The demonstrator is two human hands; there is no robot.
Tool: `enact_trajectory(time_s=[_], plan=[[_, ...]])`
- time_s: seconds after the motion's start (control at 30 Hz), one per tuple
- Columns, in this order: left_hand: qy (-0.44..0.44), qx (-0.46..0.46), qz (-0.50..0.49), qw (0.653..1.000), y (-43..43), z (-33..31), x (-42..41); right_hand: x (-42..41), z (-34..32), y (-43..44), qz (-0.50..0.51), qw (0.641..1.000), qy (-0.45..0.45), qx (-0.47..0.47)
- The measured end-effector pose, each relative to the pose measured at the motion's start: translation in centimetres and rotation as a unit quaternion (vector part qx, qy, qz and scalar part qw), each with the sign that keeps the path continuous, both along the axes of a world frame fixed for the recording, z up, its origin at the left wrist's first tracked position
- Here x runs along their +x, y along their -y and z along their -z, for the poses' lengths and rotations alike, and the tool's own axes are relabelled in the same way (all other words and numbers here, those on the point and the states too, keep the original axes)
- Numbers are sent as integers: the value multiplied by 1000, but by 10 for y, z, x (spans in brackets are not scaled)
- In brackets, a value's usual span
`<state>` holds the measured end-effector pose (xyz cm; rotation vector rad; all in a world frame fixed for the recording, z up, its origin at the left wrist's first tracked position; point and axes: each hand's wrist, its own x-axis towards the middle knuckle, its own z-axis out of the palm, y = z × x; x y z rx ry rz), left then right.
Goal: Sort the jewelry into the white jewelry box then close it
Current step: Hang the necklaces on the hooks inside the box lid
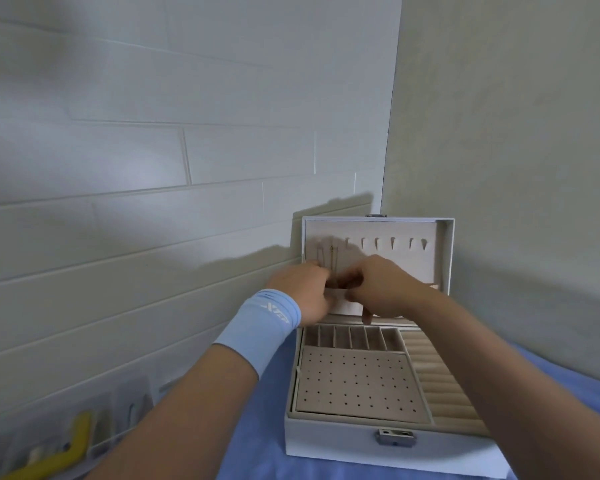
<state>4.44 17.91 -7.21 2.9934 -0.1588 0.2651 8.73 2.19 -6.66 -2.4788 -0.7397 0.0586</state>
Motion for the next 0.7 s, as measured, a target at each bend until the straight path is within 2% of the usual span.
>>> enact_trajectory(time_s=[0.13,0.3,0.5,0.63,0.7], plan=[[5,-95,17,995,-4,-5,-24,-14,-6,11,51,996,17,70],[60,-159,40,985,-5,-5,-71,-63,-15,20,24,995,18,99],[28,-170,30,985,-8,8,-138,-136,-8,19,-74,993,-91,-7],[-68,-135,27,988,-15,26,-167,-165,14,12,-111,983,-131,-71],[-110,-105,27,988,-15,36,-176,-170,26,5,-111,980,-118,-115]])
